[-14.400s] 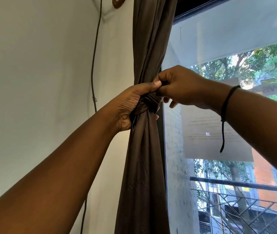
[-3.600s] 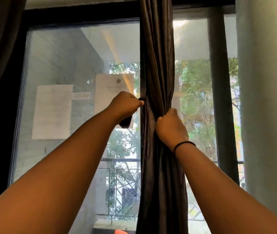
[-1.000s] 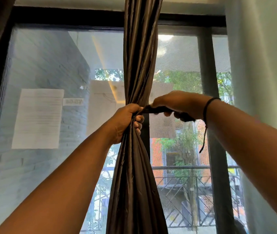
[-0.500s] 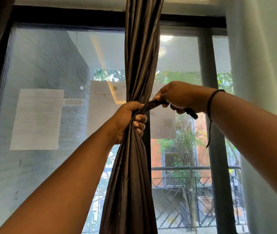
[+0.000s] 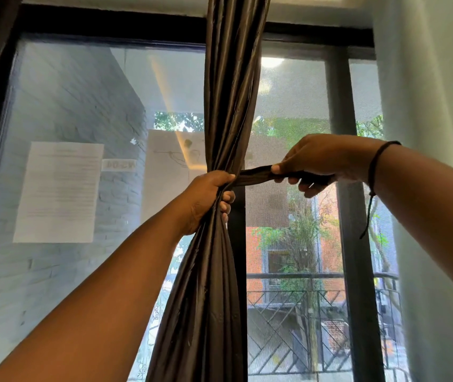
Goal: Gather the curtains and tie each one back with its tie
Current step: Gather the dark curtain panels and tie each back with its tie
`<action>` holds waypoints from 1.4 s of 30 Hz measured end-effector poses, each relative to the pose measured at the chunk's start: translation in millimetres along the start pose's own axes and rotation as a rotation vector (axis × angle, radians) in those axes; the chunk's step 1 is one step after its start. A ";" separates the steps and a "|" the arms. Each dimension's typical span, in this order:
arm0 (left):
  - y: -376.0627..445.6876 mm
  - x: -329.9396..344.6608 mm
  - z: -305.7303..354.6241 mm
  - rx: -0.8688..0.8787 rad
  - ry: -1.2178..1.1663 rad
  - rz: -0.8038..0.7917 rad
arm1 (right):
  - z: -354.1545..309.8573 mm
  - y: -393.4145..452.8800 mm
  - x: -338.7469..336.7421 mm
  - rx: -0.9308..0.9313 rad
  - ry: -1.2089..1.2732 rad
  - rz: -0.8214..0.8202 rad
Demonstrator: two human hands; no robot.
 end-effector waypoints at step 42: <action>-63.2 -46.0 88.7 -0.076 1.045 0.376 | -69.3 11.6 50.6 -0.268 0.018 0.277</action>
Point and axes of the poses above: each hand's wrist, its own y-axis towards the middle knuckle, its own x-axis out of the palm, z = x × y, the point moved 8 cm from there along y, towards the middle knuckle, and after that the axes turned 2 degrees about -x, right-handed, at the moved point
